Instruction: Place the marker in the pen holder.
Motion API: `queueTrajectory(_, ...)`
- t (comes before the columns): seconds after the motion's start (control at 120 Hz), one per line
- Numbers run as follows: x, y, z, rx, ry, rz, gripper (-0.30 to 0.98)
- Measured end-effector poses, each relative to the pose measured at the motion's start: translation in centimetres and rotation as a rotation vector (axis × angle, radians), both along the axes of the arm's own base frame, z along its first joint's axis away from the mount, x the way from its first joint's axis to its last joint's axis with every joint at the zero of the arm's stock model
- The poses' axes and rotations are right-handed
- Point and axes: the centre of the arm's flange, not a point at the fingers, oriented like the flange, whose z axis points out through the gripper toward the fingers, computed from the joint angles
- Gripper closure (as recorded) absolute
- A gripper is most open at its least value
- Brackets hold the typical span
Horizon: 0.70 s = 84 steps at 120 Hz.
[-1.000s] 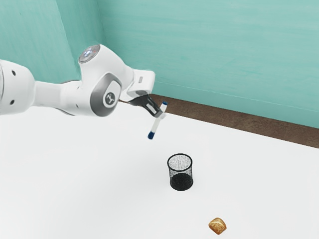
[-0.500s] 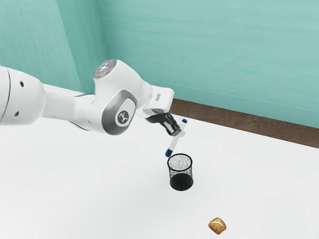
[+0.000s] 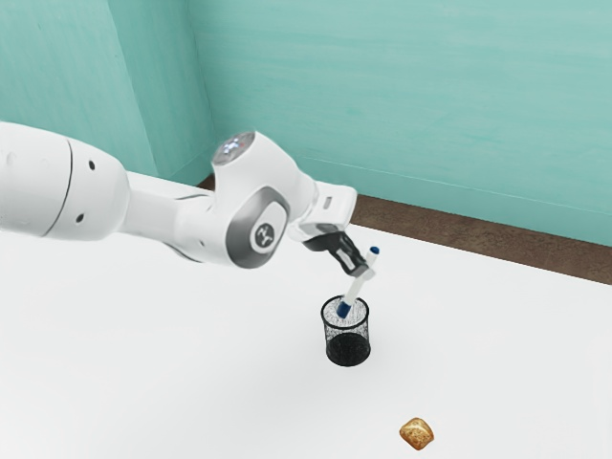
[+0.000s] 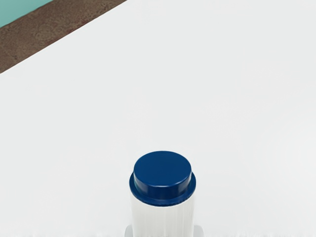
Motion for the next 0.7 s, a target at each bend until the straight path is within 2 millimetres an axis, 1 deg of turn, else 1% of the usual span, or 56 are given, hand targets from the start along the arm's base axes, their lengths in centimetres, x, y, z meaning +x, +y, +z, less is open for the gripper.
queueTrajectory(0.1, 0.1, 0.0, -0.7, 0.0, 0.01, -0.001, 0.74)
queueTrajectory(0.267, 0.1, 0.0, -0.9, -0.004, 0.015, 0.0, 0.38)
queueTrajectory(0.333, 0.1, 0.0, -0.7, -0.004, 0.012, -0.002, 0.27)
queueTrajectory(0.4, 0.1, 0.2, -0.8, -0.001, 0.023, -0.003, 0.2)
queueTrajectory(0.425, 0.6, 0.9, -0.6, 0.002, 0.035, 0.005, 0.18)
queueTrajectory(0.45, 1.4, 2.4, -0.2, 0.01, 0.055, 0.027, 0.16)
queueTrajectory(0.467, 2.2, 3.7, 0.3, 0.022, 0.066, 0.042, 0.15)
queueTrajectory(0.5, 4.0, 6.1, 2.2, 0.054, 0.077, 0.065, 0.13)
queueTrajectory(0.533, 5.5, 8.2, 4.9, 0.096, 0.084, 0.082, 0.11)
queueTrajectory(0.583, 7.1, 12.5, 9.3, 0.155, 0.104, 0.141, 0.09)
queueTrajectory(0.625, 7.1, 16.4, 13.6, 0.192, 0.117, 0.209, 0.07)
queueTrajectory(0.658, 6.2, 19.2, 17.1, 0.214, 0.13, 0.265, 0.06)
queueTrajectory(0.675, 5.6, 20.5, 18.4, 0.224, 0.143, 0.293, 0.06)
queueTrajectory(0.7, 4.7, 22.2, 19.8, 0.236, 0.169, 0.33, 0.05)
